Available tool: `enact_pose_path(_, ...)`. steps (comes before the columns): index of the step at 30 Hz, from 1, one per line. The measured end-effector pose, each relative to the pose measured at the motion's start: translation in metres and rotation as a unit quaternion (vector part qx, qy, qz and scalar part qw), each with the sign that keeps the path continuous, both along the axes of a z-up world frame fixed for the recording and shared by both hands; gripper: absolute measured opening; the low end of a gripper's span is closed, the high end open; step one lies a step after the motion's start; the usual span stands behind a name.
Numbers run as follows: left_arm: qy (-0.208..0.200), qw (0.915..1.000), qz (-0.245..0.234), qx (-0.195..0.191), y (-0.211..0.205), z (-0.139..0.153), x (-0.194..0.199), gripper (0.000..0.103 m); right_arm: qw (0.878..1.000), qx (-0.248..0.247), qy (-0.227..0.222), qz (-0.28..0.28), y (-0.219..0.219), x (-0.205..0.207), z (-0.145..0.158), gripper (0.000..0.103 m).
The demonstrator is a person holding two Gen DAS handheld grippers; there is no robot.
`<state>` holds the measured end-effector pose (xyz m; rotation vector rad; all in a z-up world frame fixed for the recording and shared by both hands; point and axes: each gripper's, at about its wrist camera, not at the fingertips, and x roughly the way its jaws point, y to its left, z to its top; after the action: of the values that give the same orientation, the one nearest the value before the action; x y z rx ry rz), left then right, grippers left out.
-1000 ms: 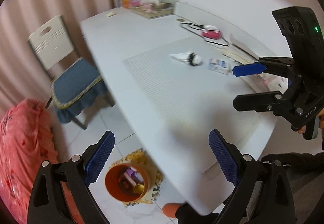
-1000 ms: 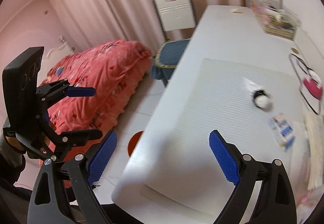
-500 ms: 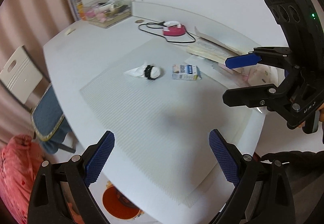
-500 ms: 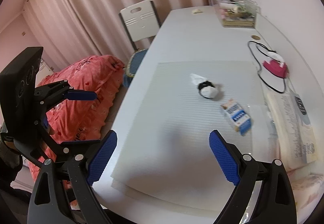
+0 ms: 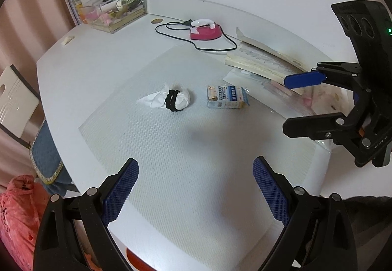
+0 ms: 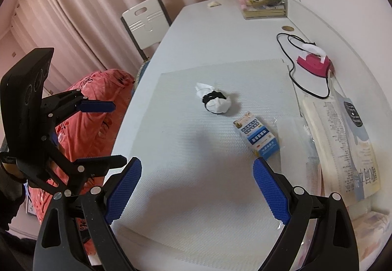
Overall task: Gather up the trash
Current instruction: 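Move both empty tools back toward the items on the desk mat, then grasp the white tissue bundle with the left tool while the right tool grasps the blue-white medicine box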
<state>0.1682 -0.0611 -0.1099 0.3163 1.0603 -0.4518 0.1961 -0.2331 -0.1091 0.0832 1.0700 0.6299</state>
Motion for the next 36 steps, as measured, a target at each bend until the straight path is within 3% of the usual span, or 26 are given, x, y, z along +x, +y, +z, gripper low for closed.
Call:
enact_pose_path(6,-0.003,0.9998,-0.021,0.001,0.000,-0.012,0.026,0.093,1.000,-0.009,-0.004,-0.002,0.006,0.023,-0.014,0.091)
enact_pose_path(12,-0.022,0.9985,-0.050,0.010,0.001,-0.030,0.071,0.093,0.998,-0.059,-0.031,0.012,0.023,0.047,-0.035,0.091)
enact_pose_path(14,-0.023,0.9983,-0.053,0.005,0.001,-0.037,0.086,0.093,0.997,-0.071,-0.030,0.014,0.026,0.056,-0.044,0.085)
enact_pose_path(22,0.009,0.9971,-0.075,0.003,-0.014,-0.077,0.126,0.093,0.995,-0.098,-0.007,-0.003,0.018,0.082,-0.079,0.085)
enact_pose_path(25,0.010,0.9958,-0.090,0.008,-0.021,-0.086,0.130,0.093,0.995,-0.097,0.004,-0.005,0.014,0.087,-0.089,0.076)
enact_pose_path(31,0.020,0.9951,-0.096,0.007,-0.026,-0.102,0.144,0.093,0.995,-0.099,0.016,0.000,0.011,0.092,-0.105,0.075)
enact_pose_path(34,0.027,0.9953,-0.093,-0.001,-0.026,-0.109,0.148,0.093,0.994,-0.106,0.022,0.002,0.011,0.095,-0.116,0.057)
enact_pose_path(36,0.031,0.9956,-0.089,-0.005,-0.026,-0.113,0.148,0.093,0.994,-0.108,0.019,0.003,0.011,0.095,-0.118,0.055)
